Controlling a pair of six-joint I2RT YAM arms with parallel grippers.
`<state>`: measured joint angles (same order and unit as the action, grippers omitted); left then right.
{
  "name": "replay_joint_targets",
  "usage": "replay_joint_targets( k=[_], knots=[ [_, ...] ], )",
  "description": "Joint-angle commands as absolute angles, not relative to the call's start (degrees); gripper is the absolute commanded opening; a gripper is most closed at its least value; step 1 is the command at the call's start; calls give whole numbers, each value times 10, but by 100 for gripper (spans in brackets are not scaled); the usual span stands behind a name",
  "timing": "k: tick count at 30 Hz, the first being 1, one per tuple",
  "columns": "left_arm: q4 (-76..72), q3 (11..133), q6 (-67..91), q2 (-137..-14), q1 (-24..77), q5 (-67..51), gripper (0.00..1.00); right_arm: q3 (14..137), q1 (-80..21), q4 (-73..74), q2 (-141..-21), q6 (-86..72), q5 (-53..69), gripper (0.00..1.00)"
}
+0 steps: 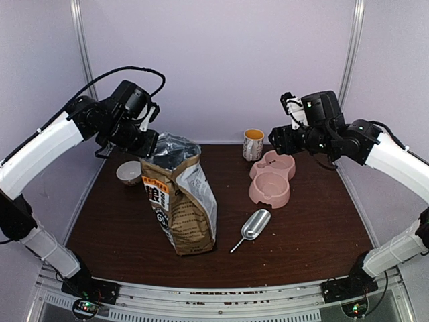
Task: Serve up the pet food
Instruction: Adjust the pet food bag at the center of the board.
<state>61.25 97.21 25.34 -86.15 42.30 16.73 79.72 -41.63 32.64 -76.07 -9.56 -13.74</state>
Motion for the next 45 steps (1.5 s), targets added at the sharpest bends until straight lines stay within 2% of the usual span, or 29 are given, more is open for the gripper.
replay_joint_targets(
  k=[1,10,19,24,29,32,38,45],
  knots=[
    [584,974,212,-827,384,172,0,791,-411,313,-747,-105,-146,75],
    [615,972,126,-794,341,85,0,794,-409,307,-765,-108,-131,75],
    [627,955,79,-776,318,86,1,809,-408,308,-782,-110,-123,75],
    [625,952,76,-776,318,69,21,814,-407,309,-793,-113,-119,75],
    [645,995,74,-766,319,65,53,823,-406,308,-809,-114,-115,75],
    [658,1028,79,-758,331,53,66,827,-406,305,-819,-116,-110,75],
    [679,1093,85,-768,398,47,72,827,-406,293,-844,-122,-93,75],
    [673,1133,71,-816,459,14,84,836,-406,289,-866,-126,-81,75]
  ],
)
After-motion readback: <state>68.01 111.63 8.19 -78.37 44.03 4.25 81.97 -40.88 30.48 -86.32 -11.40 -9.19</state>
